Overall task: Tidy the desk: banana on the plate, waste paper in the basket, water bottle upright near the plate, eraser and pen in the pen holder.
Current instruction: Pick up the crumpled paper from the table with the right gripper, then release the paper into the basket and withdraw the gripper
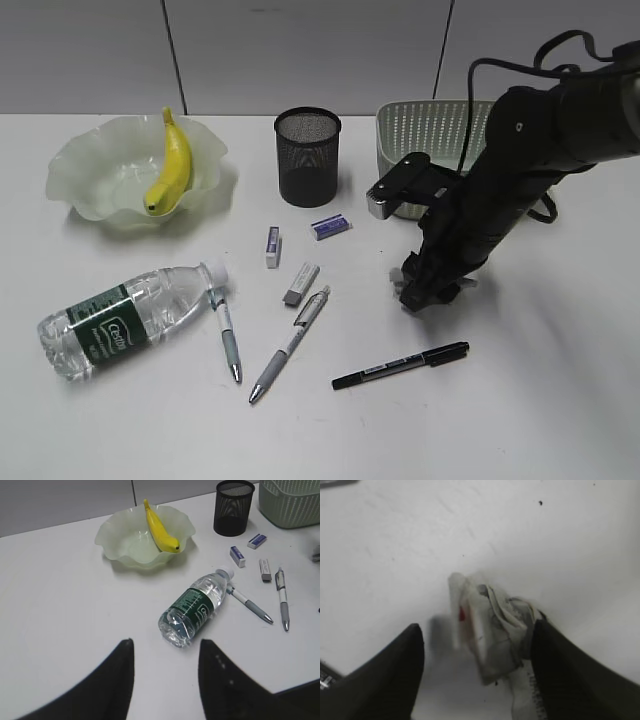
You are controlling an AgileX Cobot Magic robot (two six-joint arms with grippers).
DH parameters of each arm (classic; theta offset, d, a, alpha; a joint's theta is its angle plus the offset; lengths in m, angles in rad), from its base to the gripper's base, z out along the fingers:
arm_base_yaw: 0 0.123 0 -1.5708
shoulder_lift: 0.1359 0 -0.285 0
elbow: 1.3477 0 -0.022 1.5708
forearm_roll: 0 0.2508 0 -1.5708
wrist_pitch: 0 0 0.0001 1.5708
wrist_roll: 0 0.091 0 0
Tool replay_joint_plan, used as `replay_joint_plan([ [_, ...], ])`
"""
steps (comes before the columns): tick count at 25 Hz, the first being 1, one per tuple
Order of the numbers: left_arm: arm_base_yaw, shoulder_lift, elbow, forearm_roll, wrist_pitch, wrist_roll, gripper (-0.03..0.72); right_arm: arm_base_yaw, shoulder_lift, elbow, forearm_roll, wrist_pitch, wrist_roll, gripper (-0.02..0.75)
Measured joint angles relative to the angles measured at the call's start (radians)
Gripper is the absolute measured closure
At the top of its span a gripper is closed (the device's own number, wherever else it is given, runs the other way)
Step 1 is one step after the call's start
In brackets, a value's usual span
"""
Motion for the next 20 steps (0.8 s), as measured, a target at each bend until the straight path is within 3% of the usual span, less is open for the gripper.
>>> replay_joint_plan([
  [3,0.000,0.000,0.000,0.000,0.000,0.000,0.367,0.000,0.011,-0.018,0.000,0.021,0.000,0.388],
  [5,0.000,0.000,0.000,0.000,0.000,0.000,0.367,0.000,0.011,-0.034,0.001,0.063,0.000,0.607],
  [7,0.000,0.000,0.000,0.000,0.000,0.000,0.367,0.000,0.011,-0.052,0.007,0.121,0.000,0.699],
  [13,0.000,0.000,0.000,0.000,0.000,0.000,0.367,0.000,-0.095,-0.073,0.074,0.159,0.000,0.725],
  [20,0.000,0.000,0.000,0.001,0.000,0.000,0.367,-0.048,-0.278,-0.082,0.095,-0.107,0.100,0.725],
])
